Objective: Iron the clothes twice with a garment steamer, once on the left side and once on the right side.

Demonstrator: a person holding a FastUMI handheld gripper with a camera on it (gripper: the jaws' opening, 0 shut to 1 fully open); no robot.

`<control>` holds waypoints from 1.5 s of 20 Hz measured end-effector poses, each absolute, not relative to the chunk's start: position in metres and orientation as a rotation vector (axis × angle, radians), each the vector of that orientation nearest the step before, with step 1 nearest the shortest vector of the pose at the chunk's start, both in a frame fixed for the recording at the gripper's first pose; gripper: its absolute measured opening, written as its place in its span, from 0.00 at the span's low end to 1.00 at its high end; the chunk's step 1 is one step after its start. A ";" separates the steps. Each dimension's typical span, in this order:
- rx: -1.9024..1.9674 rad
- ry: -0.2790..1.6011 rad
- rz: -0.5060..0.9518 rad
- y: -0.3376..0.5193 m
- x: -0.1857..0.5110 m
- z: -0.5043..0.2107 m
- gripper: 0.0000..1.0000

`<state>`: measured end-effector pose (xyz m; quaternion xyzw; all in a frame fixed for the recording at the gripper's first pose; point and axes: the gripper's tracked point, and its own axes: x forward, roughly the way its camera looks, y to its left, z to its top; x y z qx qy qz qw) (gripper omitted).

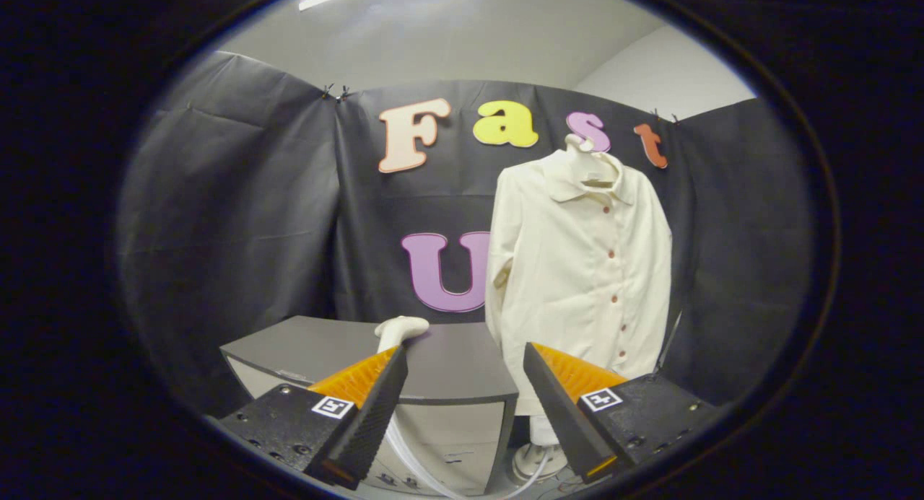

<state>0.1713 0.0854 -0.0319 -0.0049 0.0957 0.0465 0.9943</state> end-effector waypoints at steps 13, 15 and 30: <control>-0.065 0.588 0.246 0.186 0.306 -0.131 0.98; -0.062 0.671 0.251 0.197 0.313 -0.153 0.98; -0.100 0.844 0.249 0.225 0.340 -0.187 0.49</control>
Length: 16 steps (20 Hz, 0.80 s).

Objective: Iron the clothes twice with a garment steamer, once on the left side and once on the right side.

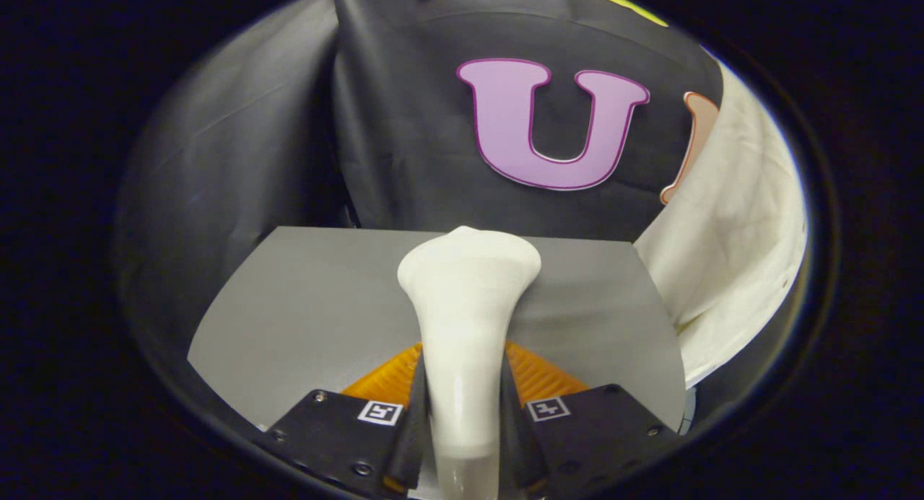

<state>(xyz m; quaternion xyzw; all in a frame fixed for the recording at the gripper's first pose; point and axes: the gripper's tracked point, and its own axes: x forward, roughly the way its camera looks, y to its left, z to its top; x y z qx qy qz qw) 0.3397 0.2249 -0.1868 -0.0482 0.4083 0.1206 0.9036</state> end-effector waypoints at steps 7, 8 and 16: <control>0.051 0.684 0.240 0.212 0.332 -0.133 0.47; 0.082 0.658 0.224 0.205 0.331 -0.123 0.46; 0.188 0.604 0.179 0.167 0.297 -0.075 0.40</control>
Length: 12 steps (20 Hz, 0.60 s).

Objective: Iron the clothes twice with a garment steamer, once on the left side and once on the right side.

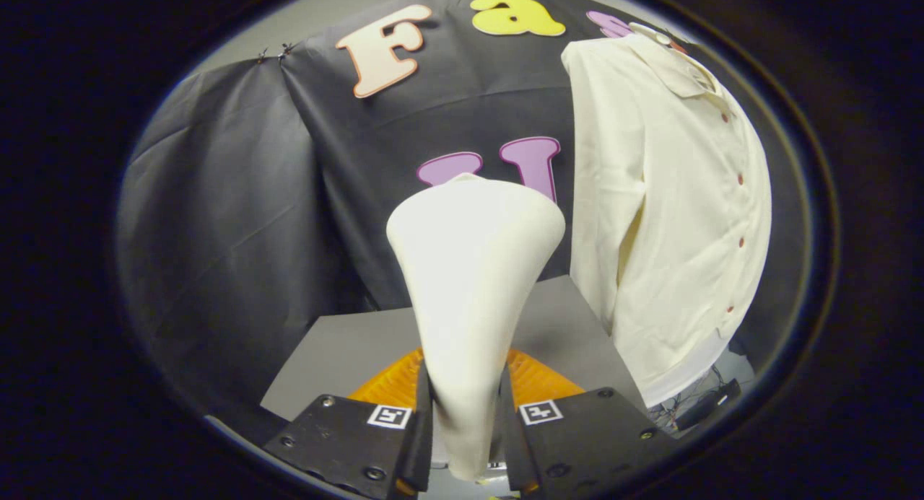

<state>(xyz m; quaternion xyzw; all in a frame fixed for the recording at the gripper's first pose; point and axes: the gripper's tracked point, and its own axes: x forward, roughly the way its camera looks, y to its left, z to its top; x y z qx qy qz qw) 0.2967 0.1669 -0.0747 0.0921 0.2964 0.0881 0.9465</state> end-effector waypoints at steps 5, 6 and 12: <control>0.155 0.452 0.155 0.139 0.284 -0.017 0.40; 0.158 0.419 0.150 0.127 0.283 -0.003 0.40; 0.129 0.338 0.016 0.031 0.298 0.035 0.40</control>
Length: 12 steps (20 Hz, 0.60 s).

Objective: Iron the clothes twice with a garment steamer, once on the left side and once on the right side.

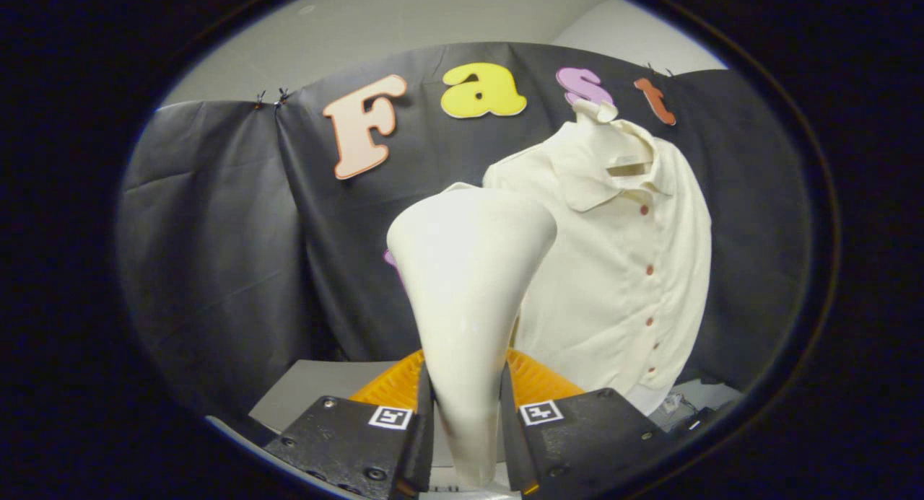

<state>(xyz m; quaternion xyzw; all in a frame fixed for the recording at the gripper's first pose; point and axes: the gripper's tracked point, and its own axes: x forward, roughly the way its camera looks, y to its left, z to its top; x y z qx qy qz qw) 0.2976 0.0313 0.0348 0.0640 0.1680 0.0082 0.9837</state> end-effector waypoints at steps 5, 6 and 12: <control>0.140 0.324 -0.114 -0.042 0.319 0.036 0.40; 0.141 0.325 -0.126 -0.048 0.324 0.033 0.40; 0.132 0.375 -0.146 -0.062 0.351 0.002 0.40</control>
